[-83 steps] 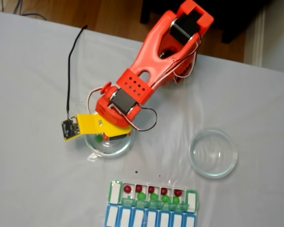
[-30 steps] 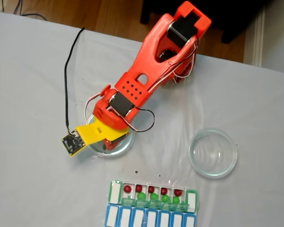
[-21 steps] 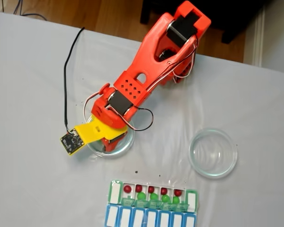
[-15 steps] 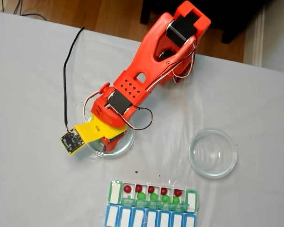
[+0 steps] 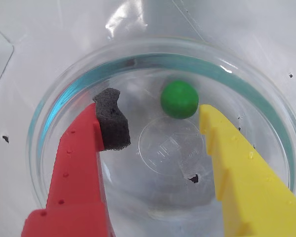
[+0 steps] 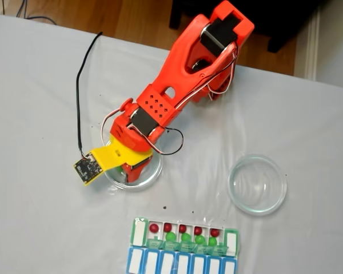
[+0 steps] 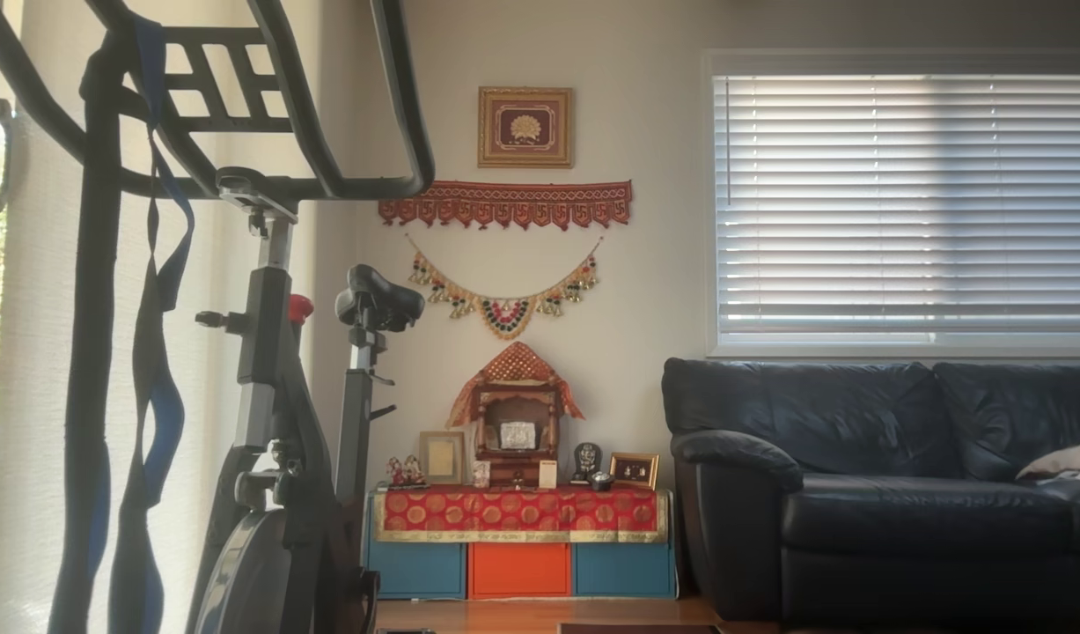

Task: Sort medicines into box.

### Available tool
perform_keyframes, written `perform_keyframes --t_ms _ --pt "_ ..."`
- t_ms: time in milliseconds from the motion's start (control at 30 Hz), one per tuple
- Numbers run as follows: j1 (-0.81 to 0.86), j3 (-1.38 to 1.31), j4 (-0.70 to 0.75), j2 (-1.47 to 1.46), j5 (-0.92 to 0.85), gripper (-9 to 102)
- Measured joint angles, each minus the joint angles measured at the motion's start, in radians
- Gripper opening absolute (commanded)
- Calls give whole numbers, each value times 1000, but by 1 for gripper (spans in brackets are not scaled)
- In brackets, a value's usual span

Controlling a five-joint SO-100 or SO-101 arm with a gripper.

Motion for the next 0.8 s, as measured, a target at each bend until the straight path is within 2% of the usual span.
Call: perform_keyframes --t_ms 800 --pt "-2 75 -190 -51 0 18"
